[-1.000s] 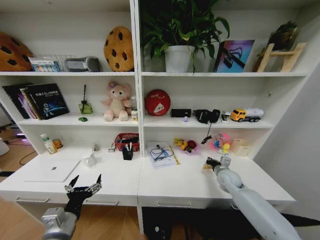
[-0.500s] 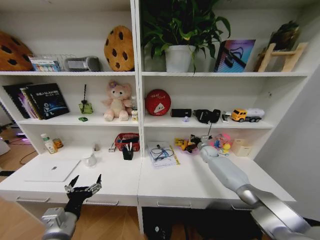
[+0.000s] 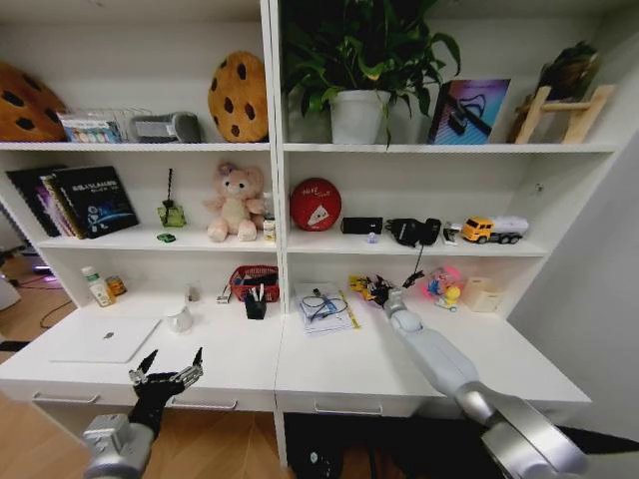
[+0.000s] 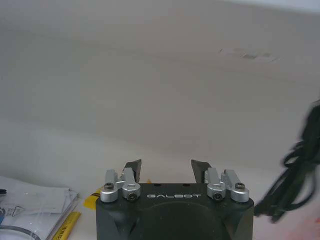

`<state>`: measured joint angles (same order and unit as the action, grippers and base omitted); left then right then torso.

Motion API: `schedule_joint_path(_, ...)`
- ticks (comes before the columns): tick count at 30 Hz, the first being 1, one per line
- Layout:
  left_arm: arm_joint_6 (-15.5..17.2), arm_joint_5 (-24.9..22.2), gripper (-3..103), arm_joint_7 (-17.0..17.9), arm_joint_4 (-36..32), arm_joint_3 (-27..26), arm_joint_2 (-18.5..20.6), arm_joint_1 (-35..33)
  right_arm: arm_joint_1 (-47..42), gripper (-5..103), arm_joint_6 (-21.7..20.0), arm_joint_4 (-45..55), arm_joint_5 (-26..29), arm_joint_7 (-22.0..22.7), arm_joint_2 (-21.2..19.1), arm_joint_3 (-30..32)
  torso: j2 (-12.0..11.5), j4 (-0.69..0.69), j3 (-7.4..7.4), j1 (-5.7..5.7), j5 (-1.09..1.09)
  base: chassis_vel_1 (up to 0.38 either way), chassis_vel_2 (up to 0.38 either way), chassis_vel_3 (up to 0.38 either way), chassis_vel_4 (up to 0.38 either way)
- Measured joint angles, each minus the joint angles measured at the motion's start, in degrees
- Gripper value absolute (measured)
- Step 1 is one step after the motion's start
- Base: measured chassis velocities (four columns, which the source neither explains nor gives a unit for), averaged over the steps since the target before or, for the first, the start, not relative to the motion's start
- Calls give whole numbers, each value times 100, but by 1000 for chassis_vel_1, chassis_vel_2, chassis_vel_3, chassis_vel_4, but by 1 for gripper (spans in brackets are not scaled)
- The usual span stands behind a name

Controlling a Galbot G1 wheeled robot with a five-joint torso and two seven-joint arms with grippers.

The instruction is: Organize the objects on the table.

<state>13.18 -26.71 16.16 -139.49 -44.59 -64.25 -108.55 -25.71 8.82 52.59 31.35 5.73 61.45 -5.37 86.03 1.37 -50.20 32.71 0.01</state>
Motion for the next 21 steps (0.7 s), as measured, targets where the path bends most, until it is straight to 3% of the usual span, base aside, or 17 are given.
schedule_joint_path(2,0,0,100,0,0,0,0,0,-529,65,-277,1037,29,388,-487,207,0,3,0,0,0,0,0,0,0)
schedule_joint_path(3,0,0,100,-1,0,1,0,0,-1012,71,-496,1910,22,902,-841,427,1,3,2,-2,-4,0,0,0,0)
schedule_joint_path(4,0,0,100,-1,0,1,0,0,-1012,71,-496,1910,22,902,-841,427,1,3,2,-2,-4,0,0,0,0)
schedule_joint_path(5,0,0,100,-2,0,1,0,0,-1545,76,-541,2536,-118,1139,-1108,769,1,-2,1,-2,1,0,0,0,0)
schedule_joint_path(7,0,0,100,1,0,0,0,1,-2023,82,-587,2956,-209,1151,-1290,1141,0,-3,1,-1,2,0,0,0,0)
schedule_joint_path(9,0,0,100,1,0,0,0,1,-3148,92,-736,4000,-164,1148,-1644,2089,1,5,1,-1,4,0,0,0,0)
schedule_joint_path(10,0,0,100,1,0,0,0,1,-3148,92,-736,4000,-164,1148,-1644,2089,1,5,1,-1,4,0,0,0,0)
schedule_joint_path(12,0,0,100,2,0,0,1,0,-4344,99,-965,5070,99,1108,-1889,3056,2,4,2,-3,-6,0,0,0,0)
schedule_joint_path(14,0,0,100,-2,0,0,0,1,-5464,100,-1002,5777,142,850,-1928,3980,1,0,1,-2,2,0,0,0,0)
schedule_joint_path(15,0,0,100,-2,0,0,0,1,-5464,100,-1002,5777,142,850,-1928,3980,1,0,1,-2,2,0,0,0,0)
schedule_joint_path(16,0,0,100,-2,0,0,0,0,-6053,100,-920,6110,84,685,-1840,4497,1,-4,2,-2,0,0,0,0,0)
schedule_joint_path(18,0,0,100,1,0,0,1,0,-7063,100,-784,6670,33,512,-1567,5175,2,3,2,-2,-3,0,0,0,0)
schedule_joint_path(21,0,0,100,-1,0,1,0,1,-7838,100,-724,7226,-73,468,-1221,5451,2,4,1,-2,-2,0,0,0,0)
